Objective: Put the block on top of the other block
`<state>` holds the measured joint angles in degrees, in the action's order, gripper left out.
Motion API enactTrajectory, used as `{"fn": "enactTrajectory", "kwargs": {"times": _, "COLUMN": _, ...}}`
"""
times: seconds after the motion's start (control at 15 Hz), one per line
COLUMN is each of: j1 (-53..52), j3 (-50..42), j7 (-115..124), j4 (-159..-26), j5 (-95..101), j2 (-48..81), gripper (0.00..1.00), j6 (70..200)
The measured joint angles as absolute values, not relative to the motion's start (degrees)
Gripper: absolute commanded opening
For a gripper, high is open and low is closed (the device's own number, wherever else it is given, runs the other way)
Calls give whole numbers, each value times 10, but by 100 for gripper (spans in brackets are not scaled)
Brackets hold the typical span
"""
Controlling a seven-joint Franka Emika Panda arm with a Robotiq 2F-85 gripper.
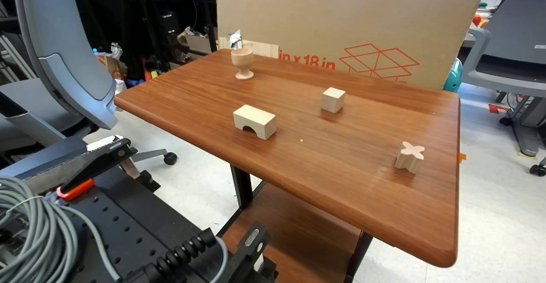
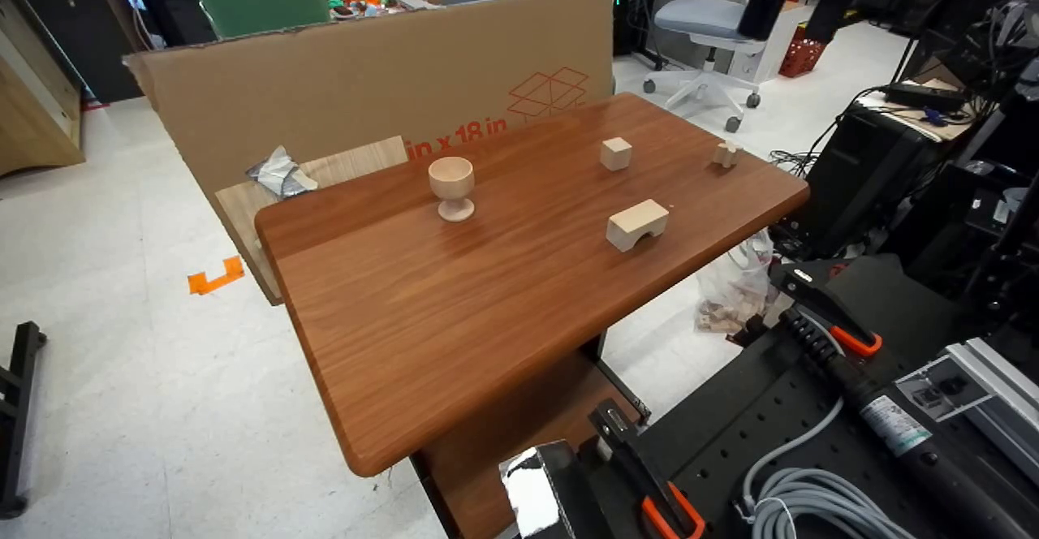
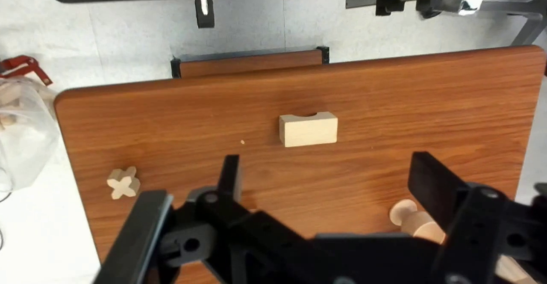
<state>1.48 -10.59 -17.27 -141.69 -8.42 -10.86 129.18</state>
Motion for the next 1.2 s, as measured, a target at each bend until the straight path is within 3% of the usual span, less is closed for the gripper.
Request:
{"fn": "enactTrajectory", "kwargs": {"times": 0.47, "j1": 9, "j3": -62, "j7": -179, "j4": -1364, "j5": -105, "j2": 68, "gripper": 100, "j6": 1468}}
{"fn": "enactTrajectory", "kwargs": {"times": 1.2, "j1": 31, "j3": -45, "j7": -139, "j4": -1210, "j5": -66, "j2": 252, "gripper": 100, "j6": 1480}}
